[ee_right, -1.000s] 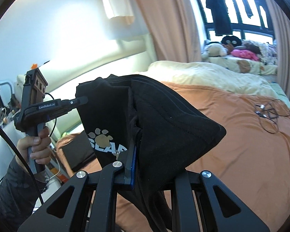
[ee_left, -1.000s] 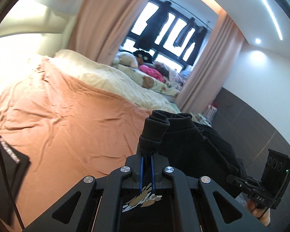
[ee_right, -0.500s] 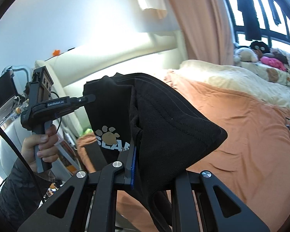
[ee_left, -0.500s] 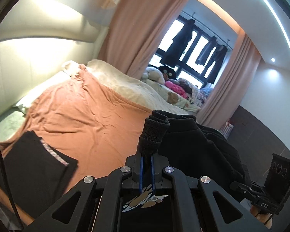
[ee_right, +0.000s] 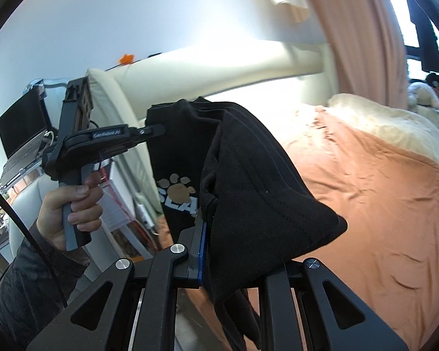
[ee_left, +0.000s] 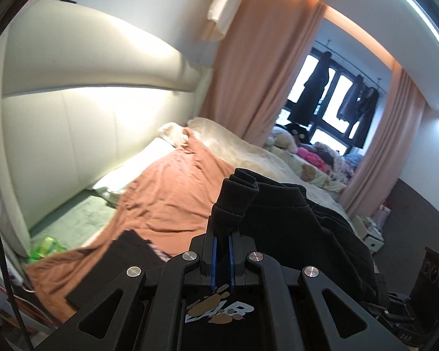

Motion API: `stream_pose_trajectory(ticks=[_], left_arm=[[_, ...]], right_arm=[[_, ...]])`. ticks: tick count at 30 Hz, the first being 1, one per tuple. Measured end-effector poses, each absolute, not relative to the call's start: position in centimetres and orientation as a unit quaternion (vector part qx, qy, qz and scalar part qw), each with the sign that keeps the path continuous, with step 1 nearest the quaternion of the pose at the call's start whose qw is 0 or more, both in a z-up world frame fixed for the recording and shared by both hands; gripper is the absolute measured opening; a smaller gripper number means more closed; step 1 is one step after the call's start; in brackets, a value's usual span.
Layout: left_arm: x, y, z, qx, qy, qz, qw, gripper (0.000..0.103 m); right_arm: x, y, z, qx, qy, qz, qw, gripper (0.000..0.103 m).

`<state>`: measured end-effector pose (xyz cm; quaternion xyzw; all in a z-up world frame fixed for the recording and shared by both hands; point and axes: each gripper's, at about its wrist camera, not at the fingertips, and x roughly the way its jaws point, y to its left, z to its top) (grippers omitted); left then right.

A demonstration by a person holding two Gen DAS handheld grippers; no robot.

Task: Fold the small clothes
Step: 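Lift the folded shirt with both tools and carry it toward the bed's headboard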

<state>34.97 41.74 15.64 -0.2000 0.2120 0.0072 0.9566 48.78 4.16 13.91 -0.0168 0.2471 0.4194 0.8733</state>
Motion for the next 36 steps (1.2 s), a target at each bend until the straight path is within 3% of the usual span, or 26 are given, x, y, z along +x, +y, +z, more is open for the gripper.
stream_pose_trajectory(ticks=[16,36], left_arm=[[34.0,51.6,13.3,-0.213,0.217,0.110,0.946,0.006],[49.7,54.8,1.9,-0.188,0.277,0.140,0.932,0.006]], right_arm=[[53.7,5.8,9.9,-0.017,0.270,0.483,0.833,0.010],[75.4,-9.0,-0.2,0.049,0.362,0.435,0.823,0.011]])
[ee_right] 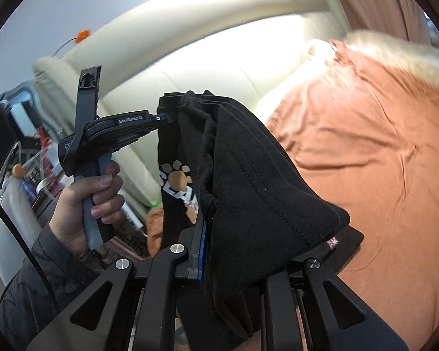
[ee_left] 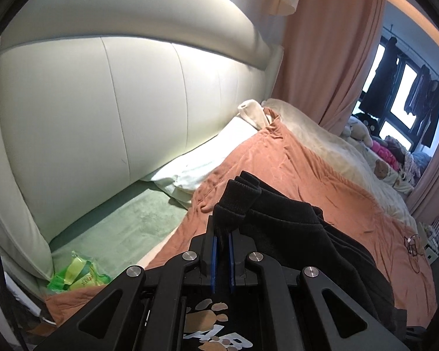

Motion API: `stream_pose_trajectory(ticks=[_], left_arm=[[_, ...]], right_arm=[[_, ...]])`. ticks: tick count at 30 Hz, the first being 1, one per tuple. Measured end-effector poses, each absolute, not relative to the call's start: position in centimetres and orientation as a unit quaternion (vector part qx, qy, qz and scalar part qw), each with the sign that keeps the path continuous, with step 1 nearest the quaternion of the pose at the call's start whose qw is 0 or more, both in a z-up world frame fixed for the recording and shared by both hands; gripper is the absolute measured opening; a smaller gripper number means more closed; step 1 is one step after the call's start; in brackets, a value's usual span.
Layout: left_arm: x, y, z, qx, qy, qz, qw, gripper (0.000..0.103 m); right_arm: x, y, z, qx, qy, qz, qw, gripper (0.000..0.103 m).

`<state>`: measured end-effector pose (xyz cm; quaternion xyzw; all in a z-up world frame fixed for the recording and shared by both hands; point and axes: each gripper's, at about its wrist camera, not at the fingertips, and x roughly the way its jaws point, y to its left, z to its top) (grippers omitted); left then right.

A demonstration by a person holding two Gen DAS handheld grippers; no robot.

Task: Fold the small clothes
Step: 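Lift the folded shirt with both tools and carry it toward the bed's headboard, then lay the folded shirt on the bed and open both tools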

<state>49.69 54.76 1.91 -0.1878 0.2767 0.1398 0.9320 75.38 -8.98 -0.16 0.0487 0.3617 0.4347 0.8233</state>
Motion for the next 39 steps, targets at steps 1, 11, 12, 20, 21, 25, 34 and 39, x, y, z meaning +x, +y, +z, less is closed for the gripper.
stream_pose_trajectory(ticks=[1,11,12,20,21,25,34,39], left_arm=[[50.5,54.8,1.2,-0.187,0.283,0.139,0.931,0.006],[57.5,55.4,-8.8,-0.156,0.374,0.194,0.893,0.020],[57.5,55.5,-9.6,-0.157,0.379,0.198,0.890,0.020],[56.1,55.3,-10.3,-0.162,0.401,0.191,0.881,0.038],[55.7,55.1,-10.4,-0.165,0.405,0.191,0.879,0.038],[52.9,54.2,-11.3,-0.168,0.419,0.189,0.872,0.038],[47.1,49.5,-14.5,-0.173,0.452,0.161,0.860,0.038],[44.4,46.6,-15.9,-0.166,0.462,0.150,0.858,0.038]], right_arm=[[76.3,-9.7,-0.8,0.052,0.367,0.433,0.821,0.011],[86.0,-19.2,-9.1,0.056,0.443,0.300,0.843,0.050],[86.5,-20.5,-9.5,0.061,0.442,0.290,0.847,0.050],[82.8,-19.9,-11.4,0.136,0.447,0.319,0.825,0.050],[82.3,-18.8,-11.7,0.130,0.447,0.325,0.823,0.049],[79.6,-17.9,-12.0,0.111,0.443,0.349,0.819,0.049],[76.6,-15.9,-12.4,0.075,0.462,0.361,0.807,0.049],[75.2,-14.7,-12.9,0.061,0.468,0.362,0.804,0.049]])
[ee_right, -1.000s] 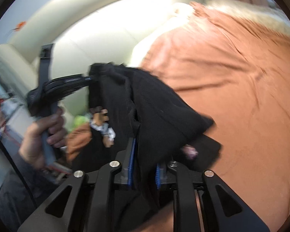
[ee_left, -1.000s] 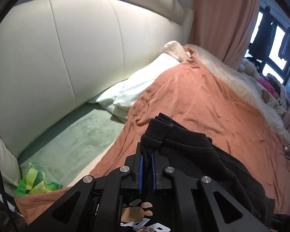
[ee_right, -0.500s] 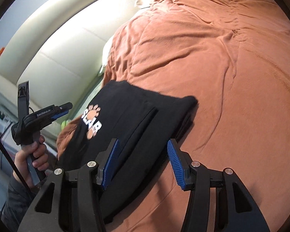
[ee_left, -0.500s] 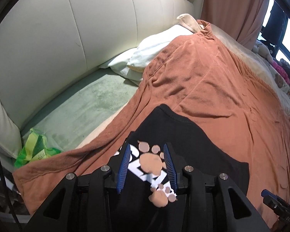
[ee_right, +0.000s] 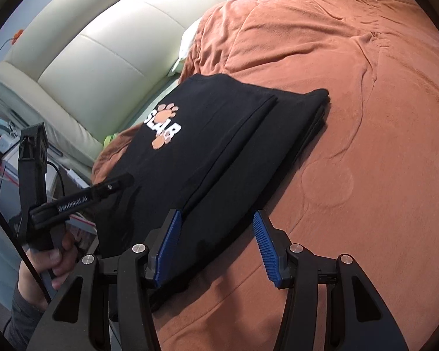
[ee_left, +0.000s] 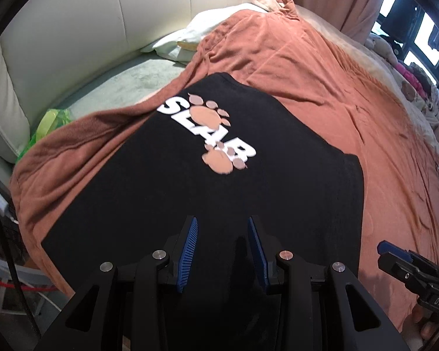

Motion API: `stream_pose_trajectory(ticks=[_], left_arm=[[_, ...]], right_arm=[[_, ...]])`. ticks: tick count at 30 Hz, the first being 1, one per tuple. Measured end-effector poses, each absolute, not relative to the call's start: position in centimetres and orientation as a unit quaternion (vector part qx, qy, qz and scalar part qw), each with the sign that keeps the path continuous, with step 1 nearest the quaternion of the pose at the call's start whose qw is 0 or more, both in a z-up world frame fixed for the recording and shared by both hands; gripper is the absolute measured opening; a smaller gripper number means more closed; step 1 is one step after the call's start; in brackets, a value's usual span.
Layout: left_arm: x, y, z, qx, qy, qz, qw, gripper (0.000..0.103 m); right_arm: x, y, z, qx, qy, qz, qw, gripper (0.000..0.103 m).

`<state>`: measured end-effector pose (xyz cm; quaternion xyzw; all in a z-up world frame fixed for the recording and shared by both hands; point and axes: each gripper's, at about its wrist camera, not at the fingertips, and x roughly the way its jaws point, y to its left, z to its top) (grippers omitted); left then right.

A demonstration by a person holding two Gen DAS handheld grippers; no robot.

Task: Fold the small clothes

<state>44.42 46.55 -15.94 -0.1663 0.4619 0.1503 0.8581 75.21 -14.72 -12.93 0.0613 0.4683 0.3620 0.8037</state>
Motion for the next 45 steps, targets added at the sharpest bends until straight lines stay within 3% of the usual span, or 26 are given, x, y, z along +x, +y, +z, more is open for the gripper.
stream_pose_trajectory(ticks=[11,23,38,39,41,45], left_arm=[[39.6,42.9,-18.6,-0.148,0.455,0.158,0.864,0.038],[34.4,40.7,-19.4,-0.205,0.447,0.155,0.857,0.038],[30.1,35.9,-15.7,-0.209,0.423,0.140,0.871,0.038],[29.8,35.4,-15.1,-0.207,0.417,0.139,0.874,0.039],[29.3,34.5,-14.3,-0.204,0.410,0.134,0.879,0.039],[28.6,32.5,-12.9,-0.194,0.398,0.128,0.888,0.040]], right_arm=[[72.8,-11.3,-15.2,0.074,0.500,0.398,0.765,0.050],[72.1,-9.9,-19.0,0.050,0.545,0.388,0.742,0.049],[68.4,-13.8,-13.4,0.011,0.479,0.382,0.790,0.050],[68.0,-14.4,-13.0,0.007,0.473,0.378,0.796,0.052],[67.1,-15.4,-12.1,-0.003,0.455,0.367,0.811,0.067],[64.9,-17.0,-10.4,-0.025,0.425,0.353,0.833,0.076]])
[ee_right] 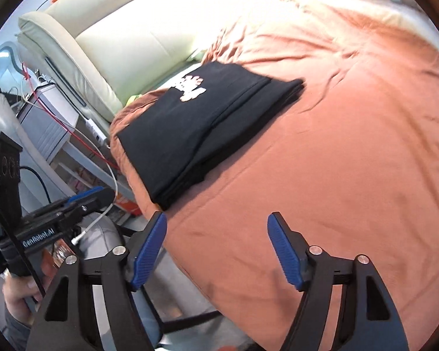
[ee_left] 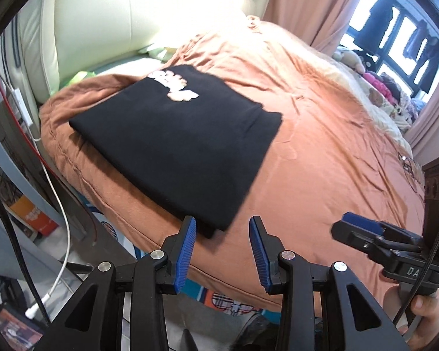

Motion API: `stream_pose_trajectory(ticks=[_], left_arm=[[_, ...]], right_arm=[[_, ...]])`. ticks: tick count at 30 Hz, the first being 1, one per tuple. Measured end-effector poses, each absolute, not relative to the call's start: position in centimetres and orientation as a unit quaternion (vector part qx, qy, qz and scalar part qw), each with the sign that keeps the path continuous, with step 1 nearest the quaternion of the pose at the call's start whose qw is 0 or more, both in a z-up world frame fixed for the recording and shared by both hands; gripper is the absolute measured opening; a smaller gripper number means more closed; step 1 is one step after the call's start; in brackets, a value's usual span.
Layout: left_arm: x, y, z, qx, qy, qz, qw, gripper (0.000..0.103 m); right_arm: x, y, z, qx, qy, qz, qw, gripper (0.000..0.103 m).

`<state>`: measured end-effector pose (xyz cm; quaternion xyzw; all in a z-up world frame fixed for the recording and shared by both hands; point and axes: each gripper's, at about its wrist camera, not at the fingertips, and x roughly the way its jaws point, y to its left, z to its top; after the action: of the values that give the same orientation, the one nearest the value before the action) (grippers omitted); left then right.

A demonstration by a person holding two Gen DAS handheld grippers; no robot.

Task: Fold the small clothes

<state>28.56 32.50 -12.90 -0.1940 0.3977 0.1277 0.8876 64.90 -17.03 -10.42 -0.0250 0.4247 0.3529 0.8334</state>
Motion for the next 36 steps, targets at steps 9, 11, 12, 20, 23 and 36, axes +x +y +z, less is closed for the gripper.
stream_pose_trajectory(ticks=[9,11,12,20,23,36], left_arm=[[25.3,27.0,-9.1,-0.152,0.343,0.121,0.919,0.086],[24.8,25.9,-8.6,-0.143,0.339,0.120,0.922,0.091],[24.4,25.5,-8.4,-0.141,0.335,0.119,0.924,0.094],[21.4,19.7,-6.0,-0.100,0.299,0.100,0.944,0.102],[20.3,17.7,-5.2,-0.089,0.286,0.093,0.950,0.102],[14.4,11.9,-2.6,-0.078,0.245,0.057,0.965,0.103]], right_arm=[[58.6,-23.0,-6.4,-0.041,0.360,0.307,0.880,0.081],[57.0,-24.3,-5.9,-0.035,0.348,0.300,0.887,0.087],[56.2,-25.0,-5.7,-0.034,0.343,0.296,0.891,0.090],[49.9,-29.1,-5.0,-0.044,0.303,0.261,0.916,0.103],[47.9,-30.7,-4.3,-0.035,0.294,0.256,0.920,0.103],[38.3,-35.4,-3.6,-0.026,0.251,0.207,0.945,0.103]])
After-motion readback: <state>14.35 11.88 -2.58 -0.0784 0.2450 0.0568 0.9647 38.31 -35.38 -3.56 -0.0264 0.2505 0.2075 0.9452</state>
